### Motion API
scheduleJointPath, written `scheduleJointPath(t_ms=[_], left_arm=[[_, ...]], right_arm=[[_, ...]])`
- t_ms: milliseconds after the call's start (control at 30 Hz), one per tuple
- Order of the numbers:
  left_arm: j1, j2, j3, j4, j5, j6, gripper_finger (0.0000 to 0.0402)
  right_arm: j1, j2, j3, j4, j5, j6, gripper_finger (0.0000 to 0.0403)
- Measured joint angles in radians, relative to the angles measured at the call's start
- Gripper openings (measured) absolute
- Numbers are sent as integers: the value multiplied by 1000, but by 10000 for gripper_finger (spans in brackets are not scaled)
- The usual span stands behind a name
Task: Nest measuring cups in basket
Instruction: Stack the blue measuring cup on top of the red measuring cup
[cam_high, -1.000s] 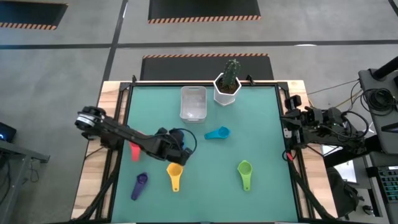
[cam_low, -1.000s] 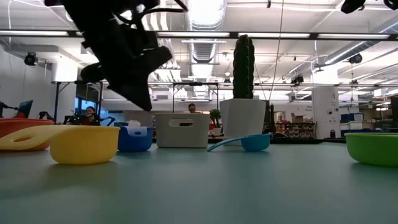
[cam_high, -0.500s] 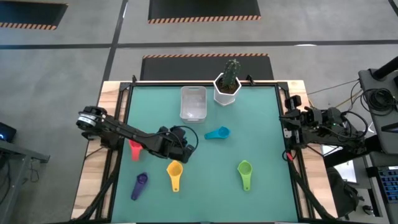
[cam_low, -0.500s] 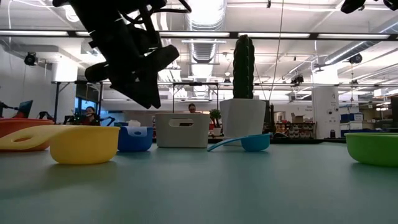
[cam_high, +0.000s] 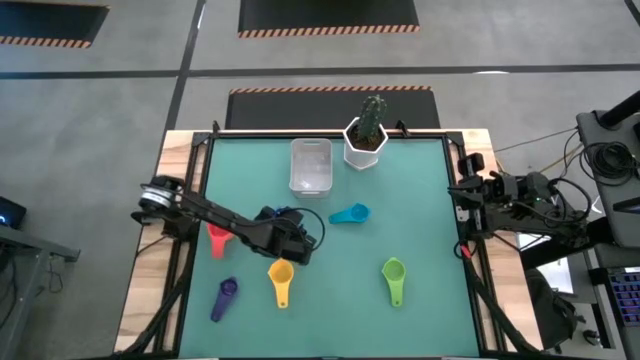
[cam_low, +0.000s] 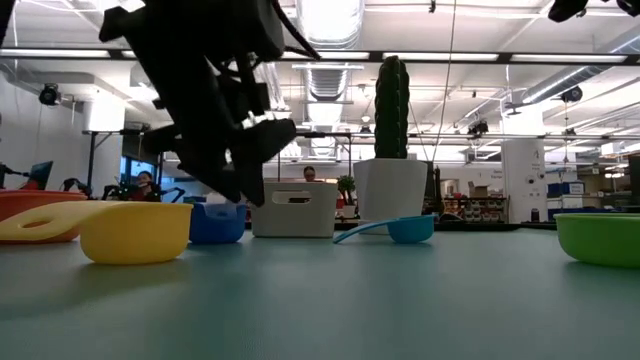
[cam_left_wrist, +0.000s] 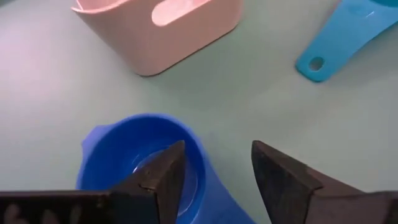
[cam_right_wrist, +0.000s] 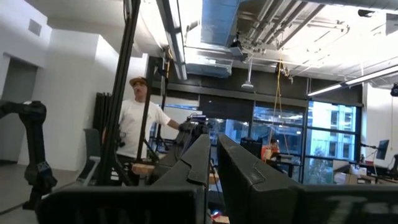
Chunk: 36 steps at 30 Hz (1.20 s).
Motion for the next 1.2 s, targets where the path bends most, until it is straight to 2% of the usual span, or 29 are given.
scheduleJointPath(t_ms=[267,800,1067,1200], left_arm=[[8,15,1,-8,-4,0,130],[8,37,1,-7,3,16,9],[7,25,2,-12,7,41,3],[-5,-29,2,-54,5,52,2]], right_arm=[[0,0,0,1,0,-2,18],[0,0,0,-3,0,-10,18],[0,0,0,-6,0,-9,18],[0,0,0,-6,0,-9,18]])
